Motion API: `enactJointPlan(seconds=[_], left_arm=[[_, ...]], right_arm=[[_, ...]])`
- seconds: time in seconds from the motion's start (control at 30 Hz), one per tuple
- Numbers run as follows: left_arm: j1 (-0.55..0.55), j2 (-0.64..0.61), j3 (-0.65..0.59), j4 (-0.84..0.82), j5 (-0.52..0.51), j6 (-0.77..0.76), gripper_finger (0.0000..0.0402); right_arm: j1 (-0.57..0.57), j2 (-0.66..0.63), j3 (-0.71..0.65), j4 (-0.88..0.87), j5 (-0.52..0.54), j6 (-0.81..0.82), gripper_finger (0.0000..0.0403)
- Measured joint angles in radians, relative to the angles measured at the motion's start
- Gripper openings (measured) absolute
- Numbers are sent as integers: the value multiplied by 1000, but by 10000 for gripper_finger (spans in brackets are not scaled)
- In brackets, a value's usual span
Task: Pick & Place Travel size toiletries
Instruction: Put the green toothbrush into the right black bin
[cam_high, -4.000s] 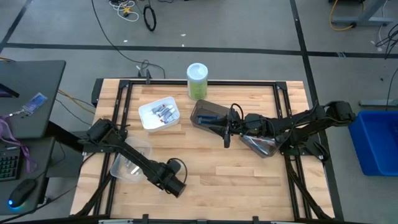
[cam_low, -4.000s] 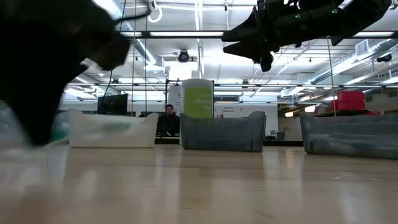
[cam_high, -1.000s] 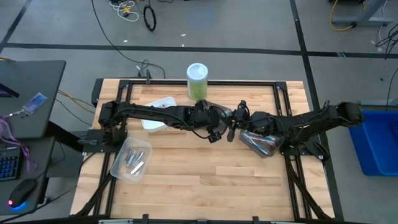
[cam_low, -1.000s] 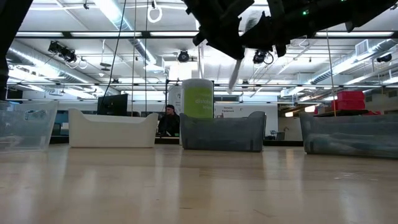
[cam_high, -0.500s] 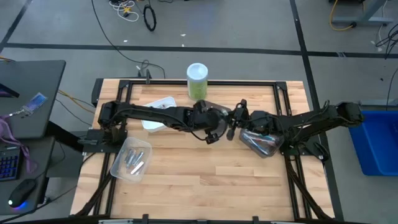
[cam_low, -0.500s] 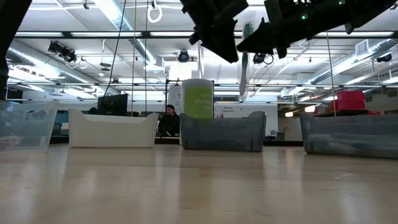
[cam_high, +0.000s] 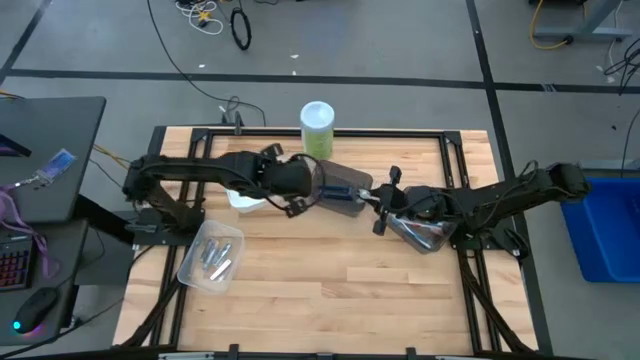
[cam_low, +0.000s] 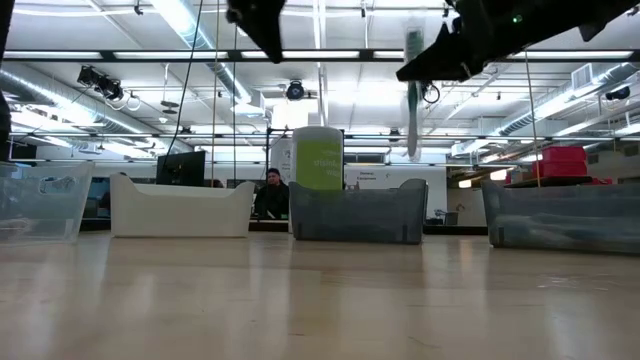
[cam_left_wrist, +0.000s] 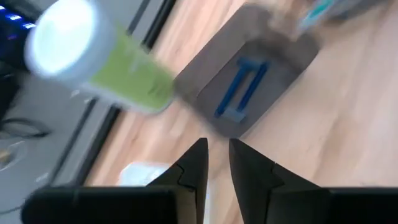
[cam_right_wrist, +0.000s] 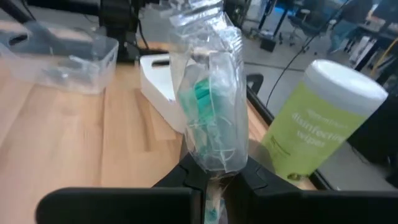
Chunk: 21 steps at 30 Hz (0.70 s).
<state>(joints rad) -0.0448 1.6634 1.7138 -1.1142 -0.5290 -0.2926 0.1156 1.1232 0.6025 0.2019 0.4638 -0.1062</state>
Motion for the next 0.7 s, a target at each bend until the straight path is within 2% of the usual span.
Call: enactJointPlan(seconds=[0.1, 0.2, 0.33, 0.43, 0.53, 0.6, 0.7], left_arm=[[0, -34, -1, -115, -36, 13, 68], [0, -77, -36, -150, -48, 26, 63], [0, -160, -201, -40, 30, 75, 53], [-1, -245, -394, 148, 136, 140, 46], [-1, -327, -603, 412, 244, 201, 42], [-1, -372, -738, 669, 289, 203, 41], [-1, -390, -901, 1015, 361, 151, 42]], right_arm=[[9, -2, 0, 27, 7, 26, 34], [11, -2, 0, 32, 7, 85, 34], [20, -8, 0, -3, 7, 102, 34], [45, -26, 3, -42, 7, 91, 34], [76, -48, 43, -132, 14, 74, 34], [94, -57, 89, -219, 17, 57, 34], [110, -59, 188, -448, 22, 78, 33]])
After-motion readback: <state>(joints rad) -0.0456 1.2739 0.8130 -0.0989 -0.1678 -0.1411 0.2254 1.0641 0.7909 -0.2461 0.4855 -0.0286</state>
